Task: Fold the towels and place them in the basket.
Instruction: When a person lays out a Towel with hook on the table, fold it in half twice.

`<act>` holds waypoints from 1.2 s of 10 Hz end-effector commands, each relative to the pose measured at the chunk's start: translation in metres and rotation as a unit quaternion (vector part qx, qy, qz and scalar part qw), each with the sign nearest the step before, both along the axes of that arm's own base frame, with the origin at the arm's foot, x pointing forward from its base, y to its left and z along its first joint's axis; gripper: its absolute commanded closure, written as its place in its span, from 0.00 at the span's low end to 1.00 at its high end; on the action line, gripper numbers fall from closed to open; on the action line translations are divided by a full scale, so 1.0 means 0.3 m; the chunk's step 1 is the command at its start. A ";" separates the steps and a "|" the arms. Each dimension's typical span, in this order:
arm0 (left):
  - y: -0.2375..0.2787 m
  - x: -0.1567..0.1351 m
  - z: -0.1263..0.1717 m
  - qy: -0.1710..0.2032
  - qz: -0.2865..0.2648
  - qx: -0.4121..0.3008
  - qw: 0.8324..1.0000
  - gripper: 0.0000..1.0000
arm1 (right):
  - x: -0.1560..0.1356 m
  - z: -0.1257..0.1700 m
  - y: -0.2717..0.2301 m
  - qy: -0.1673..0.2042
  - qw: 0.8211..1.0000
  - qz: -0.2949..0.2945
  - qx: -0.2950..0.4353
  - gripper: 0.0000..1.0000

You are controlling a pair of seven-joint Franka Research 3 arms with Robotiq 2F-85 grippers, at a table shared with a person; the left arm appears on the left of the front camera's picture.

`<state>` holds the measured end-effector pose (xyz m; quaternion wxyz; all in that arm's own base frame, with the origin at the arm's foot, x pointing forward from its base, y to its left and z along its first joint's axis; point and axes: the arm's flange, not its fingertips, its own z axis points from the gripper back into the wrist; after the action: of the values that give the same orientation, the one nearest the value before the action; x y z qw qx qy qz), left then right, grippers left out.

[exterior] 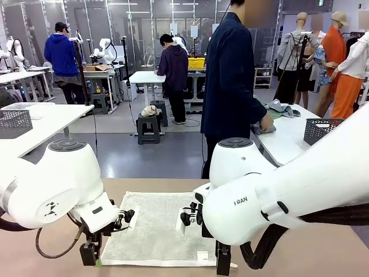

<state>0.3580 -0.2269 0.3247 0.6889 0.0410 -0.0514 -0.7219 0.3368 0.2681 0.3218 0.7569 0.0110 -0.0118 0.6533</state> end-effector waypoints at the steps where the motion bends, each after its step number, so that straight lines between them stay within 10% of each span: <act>1: 0.000 0.000 0.008 -0.002 0.000 -0.001 1.000 0.00 | -0.004 0.005 -0.002 -0.003 1.000 0.003 -0.001 0.00; 12: -0.010 0.007 -0.087 0.024 0.002 -0.018 1.000 0.00 | 0.060 -0.110 -0.003 0.008 0.999 0.040 0.021 0.00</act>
<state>0.3565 -0.2290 0.3026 0.6954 0.0225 -0.0327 -0.7175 0.3492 0.2666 0.2938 0.7399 0.0214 -0.0115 0.6722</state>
